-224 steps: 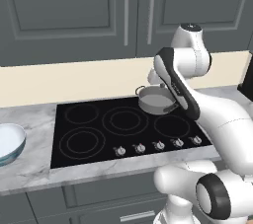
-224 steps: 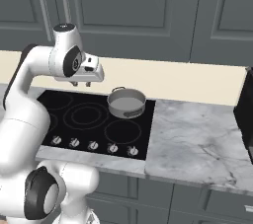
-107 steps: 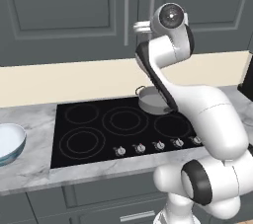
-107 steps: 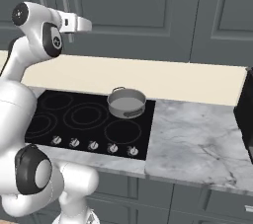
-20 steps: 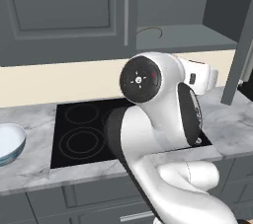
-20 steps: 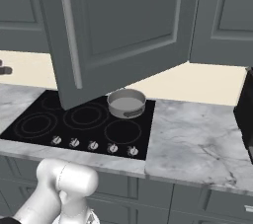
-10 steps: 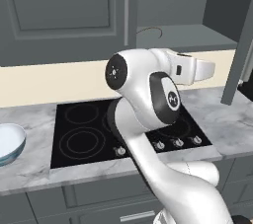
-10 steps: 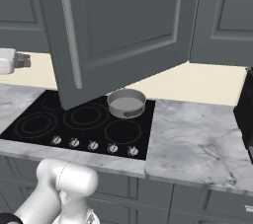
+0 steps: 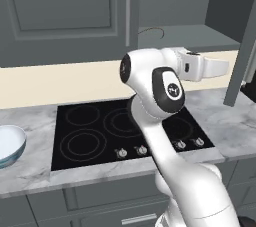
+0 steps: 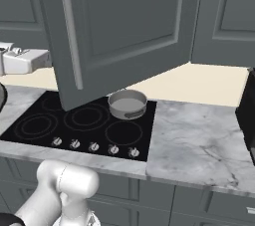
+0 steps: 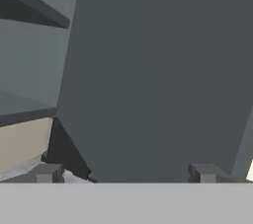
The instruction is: Open the cabinet and move the ladle to the pot. Then close the cabinet.
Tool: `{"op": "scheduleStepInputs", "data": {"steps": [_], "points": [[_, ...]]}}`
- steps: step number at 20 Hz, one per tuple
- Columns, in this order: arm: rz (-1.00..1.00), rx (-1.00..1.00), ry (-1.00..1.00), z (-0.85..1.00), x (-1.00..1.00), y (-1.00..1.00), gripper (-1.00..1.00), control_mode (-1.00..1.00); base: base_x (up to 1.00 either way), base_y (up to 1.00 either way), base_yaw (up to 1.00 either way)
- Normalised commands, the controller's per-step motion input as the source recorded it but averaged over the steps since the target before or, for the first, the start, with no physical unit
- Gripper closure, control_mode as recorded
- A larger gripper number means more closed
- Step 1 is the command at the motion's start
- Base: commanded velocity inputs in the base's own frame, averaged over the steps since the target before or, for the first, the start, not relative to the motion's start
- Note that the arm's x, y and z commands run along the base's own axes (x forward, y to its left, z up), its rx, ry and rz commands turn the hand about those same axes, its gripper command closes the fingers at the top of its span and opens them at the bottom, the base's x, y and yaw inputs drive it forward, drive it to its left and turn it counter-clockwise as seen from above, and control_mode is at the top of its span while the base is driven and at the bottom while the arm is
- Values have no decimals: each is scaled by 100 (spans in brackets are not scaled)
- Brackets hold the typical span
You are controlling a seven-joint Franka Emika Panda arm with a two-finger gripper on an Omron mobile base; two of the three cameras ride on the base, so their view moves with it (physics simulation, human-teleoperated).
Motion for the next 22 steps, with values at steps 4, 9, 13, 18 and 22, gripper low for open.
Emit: {"op": "scheduleStepInputs", "data": {"steps": [4,9,13,18,22], "points": [[-24,-5,-1,0,-4,-69,-100,-100,0,0,0],[-22,-3,-2,0,-16,-71,-100,-100,0,0,0],[-22,-2,-5,0,-35,-68,-100,-100,0,0,0],[-21,-3,-7,0,-43,-66,-100,-100,0,0,0],[-16,-1,-8,0,-42,-41,-100,-100,0,0,0]]}}
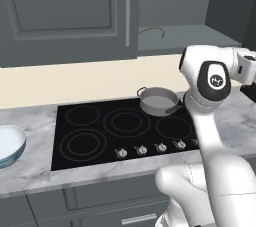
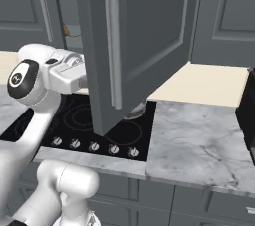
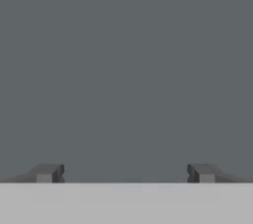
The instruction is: Open the cabinet and move the ladle to the pot. Then close the cabinet.
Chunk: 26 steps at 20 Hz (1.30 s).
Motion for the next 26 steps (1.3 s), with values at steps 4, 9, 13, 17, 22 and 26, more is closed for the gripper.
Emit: {"op": "scheduleStepInputs", "data": {"steps": [4,9,13,17,22,26], "points": [[-5,0,-10,3,-41,-4,-100,-100,0,0,0],[3,0,-7,8,-39,29,-100,-100,0,0,0],[26,0,0,2,-28,85,-100,-100,0,0,0],[46,0,0,0,-9,100,-100,-100,0,0,0],[57,0,1,0,0,95,-100,-100,0,0,0],[59,5,3,0,8,69,-100,-100,0,0,0]]}}
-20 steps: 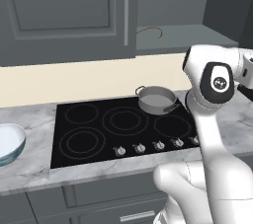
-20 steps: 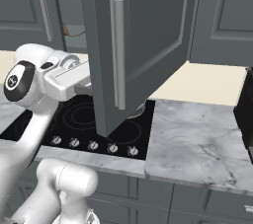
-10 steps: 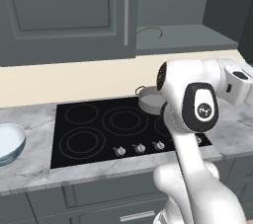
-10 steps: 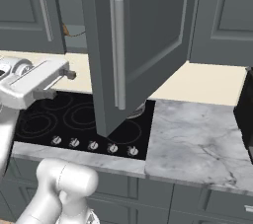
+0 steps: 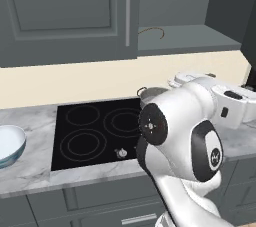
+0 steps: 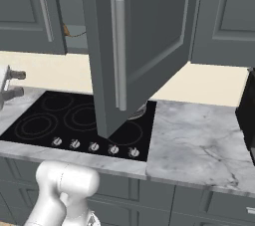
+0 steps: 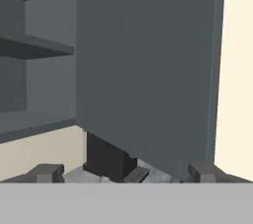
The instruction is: Open the cabinet and move the ladle to the pot. Then close the cabinet.
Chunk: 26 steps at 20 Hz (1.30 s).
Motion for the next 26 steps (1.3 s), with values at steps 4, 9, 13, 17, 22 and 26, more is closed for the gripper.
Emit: {"op": "scheduleStepInputs", "data": {"steps": [4,9,13,17,22,26], "points": [[49,10,7,2,41,56,-100,-100,0,0,0],[39,15,11,7,68,26,-100,-100,0,0,0],[26,14,9,10,76,19,-100,-100,0,0,0],[13,7,3,14,56,24,-100,-100,0,0,0],[5,1,2,15,56,18,-100,-100,0,0,0],[4,1,5,9,68,10,-100,-100,0,0,0]]}}
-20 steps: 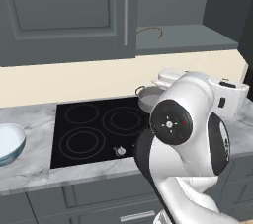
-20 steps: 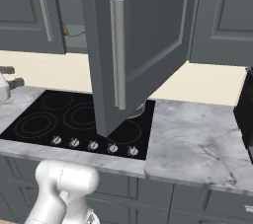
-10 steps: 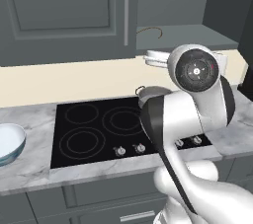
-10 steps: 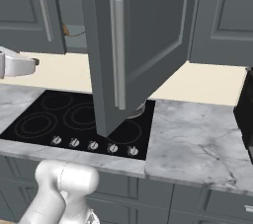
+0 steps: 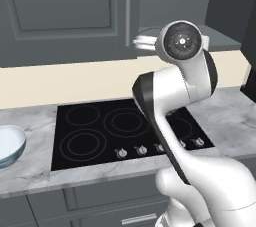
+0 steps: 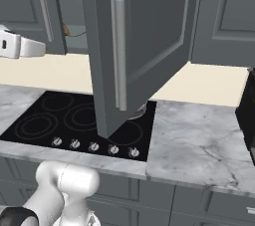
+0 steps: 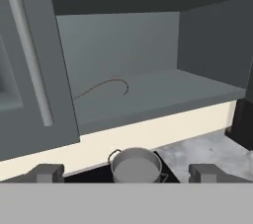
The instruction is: Open the cabinet and move the ladle to the pot. Then close the cabinet.
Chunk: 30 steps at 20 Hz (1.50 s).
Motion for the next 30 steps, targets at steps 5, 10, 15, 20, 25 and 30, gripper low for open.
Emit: {"op": "scheduleStepInputs", "data": {"steps": [5,10,15,20,25,30], "points": [[6,0,11,9,61,21,-100,-100,0,0,0],[8,0,10,9,36,29,-100,-100,0,0,0],[9,0,3,3,32,23,-100,-100,0,0,0],[9,0,2,0,52,15,-100,-100,0,0,0],[10,1,0,0,51,12,-100,-100,0,0,0],[9,0,0,-2,39,11,-100,-100,0,0,0]]}}
